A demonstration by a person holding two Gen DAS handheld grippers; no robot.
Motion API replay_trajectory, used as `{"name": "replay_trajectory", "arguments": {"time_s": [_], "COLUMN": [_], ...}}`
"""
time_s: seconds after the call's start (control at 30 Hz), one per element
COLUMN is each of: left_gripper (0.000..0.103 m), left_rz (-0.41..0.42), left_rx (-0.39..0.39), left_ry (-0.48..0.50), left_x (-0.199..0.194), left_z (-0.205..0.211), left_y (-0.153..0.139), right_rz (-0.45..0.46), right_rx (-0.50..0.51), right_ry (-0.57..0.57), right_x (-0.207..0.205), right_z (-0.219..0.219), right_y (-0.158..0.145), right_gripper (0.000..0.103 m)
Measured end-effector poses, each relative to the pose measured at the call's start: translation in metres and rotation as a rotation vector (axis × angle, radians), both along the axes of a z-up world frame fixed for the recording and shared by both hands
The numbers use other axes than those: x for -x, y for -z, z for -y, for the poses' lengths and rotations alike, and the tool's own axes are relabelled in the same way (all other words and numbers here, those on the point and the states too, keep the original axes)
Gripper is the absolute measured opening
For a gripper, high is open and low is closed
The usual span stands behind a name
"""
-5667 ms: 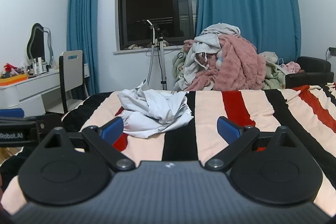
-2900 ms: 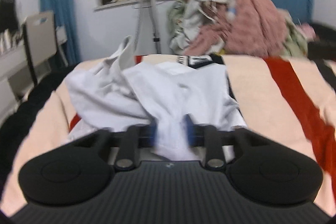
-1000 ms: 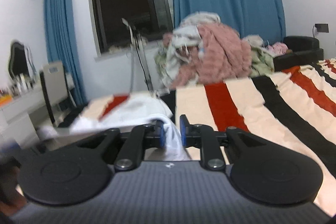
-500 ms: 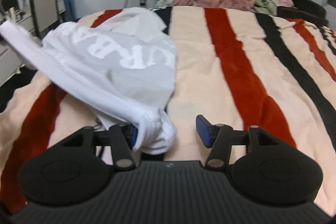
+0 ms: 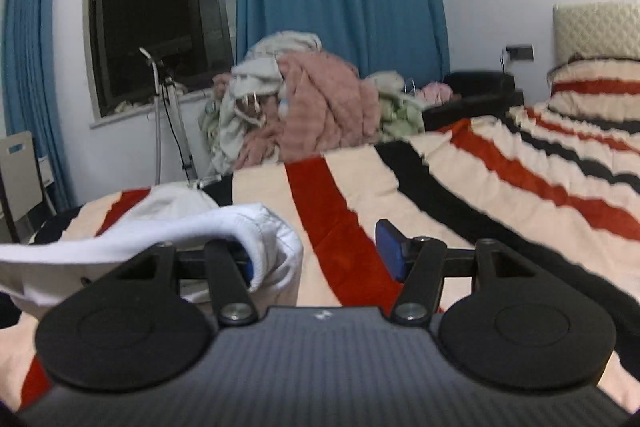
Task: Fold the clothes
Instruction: 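Lift the T-shirt with both grippers and shake it out in the air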
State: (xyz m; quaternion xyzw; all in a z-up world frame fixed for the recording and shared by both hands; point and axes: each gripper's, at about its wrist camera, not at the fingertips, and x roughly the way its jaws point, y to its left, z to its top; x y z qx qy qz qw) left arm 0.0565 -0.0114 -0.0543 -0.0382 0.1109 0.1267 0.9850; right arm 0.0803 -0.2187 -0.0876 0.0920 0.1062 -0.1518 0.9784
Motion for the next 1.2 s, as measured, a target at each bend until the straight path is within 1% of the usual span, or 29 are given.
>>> {"name": "replay_trajectory", "arguments": {"time_s": [0.1, 0.17, 0.23, 0.3, 0.37, 0.47, 0.67, 0.83, 0.9, 0.97, 1.03, 1.07, 1.13, 1.2], "left_gripper": [0.103, 0.103, 0.103, 0.103, 0.103, 0.103, 0.103, 0.103, 0.103, 0.103, 0.103, 0.103, 0.103, 0.103], "left_rz": [-0.006, 0.015, 0.052, 0.097, 0.156, 0.249, 0.464, 0.617, 0.683, 0.737, 0.764, 0.765, 0.732, 0.685], "left_rx": [0.006, 0.008, 0.011, 0.009, 0.024, 0.071, 0.051, 0.025, -0.012, -0.049, -0.047, -0.047, -0.050, -0.048], "left_ry": [-0.024, -0.044, -0.055, -0.063, -0.070, -0.067, -0.041, 0.001, 0.007, 0.017, 0.055, 0.078, 0.117, 0.153], "left_x": [0.012, 0.022, 0.033, 0.042, 0.053, 0.065, 0.095, 0.129, 0.146, 0.161, 0.171, 0.173, 0.171, 0.165], "left_z": [-0.006, -0.011, -0.017, -0.020, -0.025, -0.035, -0.045, -0.051, -0.048, -0.045, -0.048, -0.049, -0.049, -0.048], "left_y": [-0.004, -0.011, -0.022, -0.039, -0.063, -0.113, -0.240, -0.353, -0.393, -0.429, -0.456, -0.467, -0.482, -0.489], "right_rz": [0.053, 0.069, 0.083, 0.110, 0.171, 0.262, 0.409, 0.520, 0.572, 0.614, 0.640, 0.645, 0.640, 0.613], "right_rx": [0.061, 0.073, 0.056, 0.047, 0.086, 0.136, 0.118, 0.118, 0.152, 0.209, 0.247, 0.257, 0.261, 0.262], "right_ry": [-0.002, -0.010, -0.019, -0.032, -0.056, -0.092, -0.168, -0.222, -0.229, -0.225, -0.232, -0.238, -0.251, -0.261], "right_x": [0.011, 0.016, 0.021, 0.025, 0.028, 0.033, 0.045, 0.073, 0.086, 0.098, 0.109, 0.113, 0.118, 0.115], "right_z": [-0.011, -0.015, -0.017, -0.018, -0.021, -0.024, -0.016, -0.006, -0.004, -0.003, 0.001, 0.004, 0.011, 0.016], "right_y": [-0.006, -0.009, -0.017, -0.035, -0.067, -0.116, -0.247, -0.352, -0.389, -0.419, -0.444, -0.453, -0.466, -0.467], "right_gripper": [0.058, 0.058, 0.058, 0.058, 0.058, 0.058, 0.058, 0.058, 0.058, 0.058, 0.058, 0.058, 0.058, 0.058]}}
